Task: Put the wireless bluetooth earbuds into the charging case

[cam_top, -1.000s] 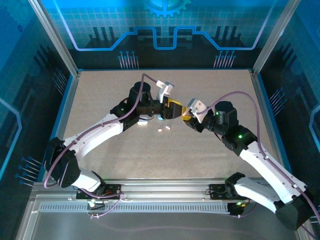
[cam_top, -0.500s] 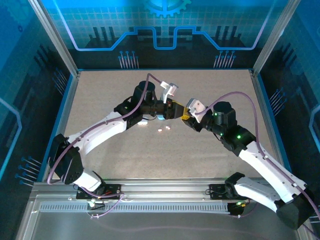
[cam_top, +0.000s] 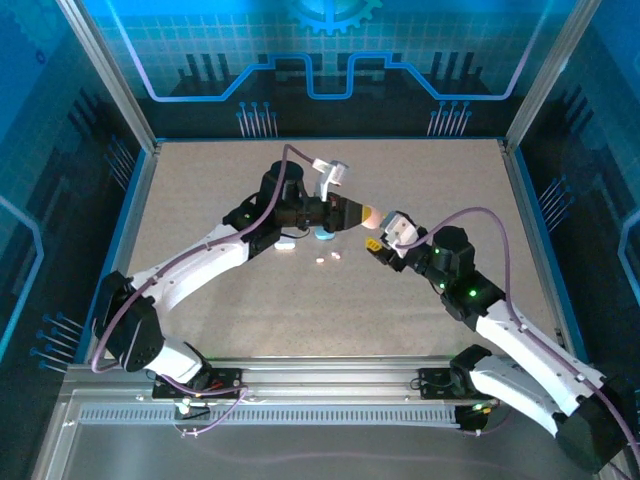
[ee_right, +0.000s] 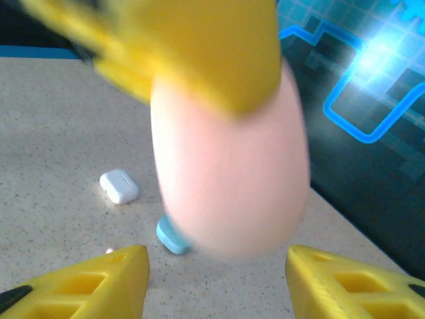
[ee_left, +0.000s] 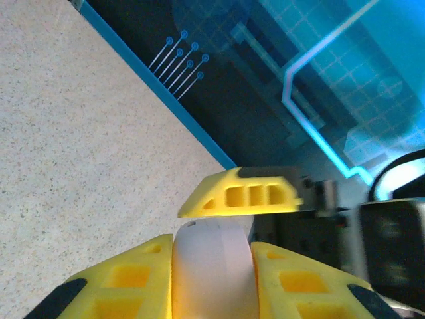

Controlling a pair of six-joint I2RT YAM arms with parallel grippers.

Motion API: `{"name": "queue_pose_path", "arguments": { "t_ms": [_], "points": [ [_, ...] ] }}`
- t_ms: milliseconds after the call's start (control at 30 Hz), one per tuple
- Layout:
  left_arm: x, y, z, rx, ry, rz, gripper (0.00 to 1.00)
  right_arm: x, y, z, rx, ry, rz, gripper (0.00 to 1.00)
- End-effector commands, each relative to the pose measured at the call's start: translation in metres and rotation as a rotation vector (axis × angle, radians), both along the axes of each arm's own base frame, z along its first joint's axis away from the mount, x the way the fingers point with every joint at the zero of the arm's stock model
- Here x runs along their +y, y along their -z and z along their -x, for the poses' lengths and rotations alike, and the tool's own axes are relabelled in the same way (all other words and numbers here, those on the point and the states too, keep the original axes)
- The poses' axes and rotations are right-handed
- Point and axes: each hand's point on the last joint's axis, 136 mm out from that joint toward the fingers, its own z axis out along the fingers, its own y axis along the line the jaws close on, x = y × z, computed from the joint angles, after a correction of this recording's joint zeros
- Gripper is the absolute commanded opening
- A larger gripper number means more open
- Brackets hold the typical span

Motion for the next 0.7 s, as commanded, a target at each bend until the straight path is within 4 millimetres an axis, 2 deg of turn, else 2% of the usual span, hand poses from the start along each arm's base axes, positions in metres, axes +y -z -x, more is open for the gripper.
{"name": "queue_pose_path", "arguments": {
  "t_ms": [0,133,233,467,667],
  "points": [
    [0.004,-0.025,0.004,-0.004,0.0,0.092,0.18,-0.002,-0.043,-0.004,-0.133,-0.039,-0.147,0.57],
    [0.004,-0.018,0.001,0.018,-0.003,0.075,0.18,-0.002,-0.057,-0.002,-0.184,-0.067,-0.171,0.58],
    [0.001,-0.019,0.002,0.032,0.006,0.082,0.18,0.003,-0.064,0.0,-0.208,-0.102,-0.167,0.58],
    [-0.001,-0.02,0.002,0.044,0.026,0.083,0.18,0.011,-0.071,-0.005,-0.225,-0.136,-0.16,0.57],
    [-0.002,-0.02,0.003,0.04,0.034,0.079,0.18,0.015,-0.075,-0.009,-0.224,-0.152,-0.164,0.5]
  ]
}}
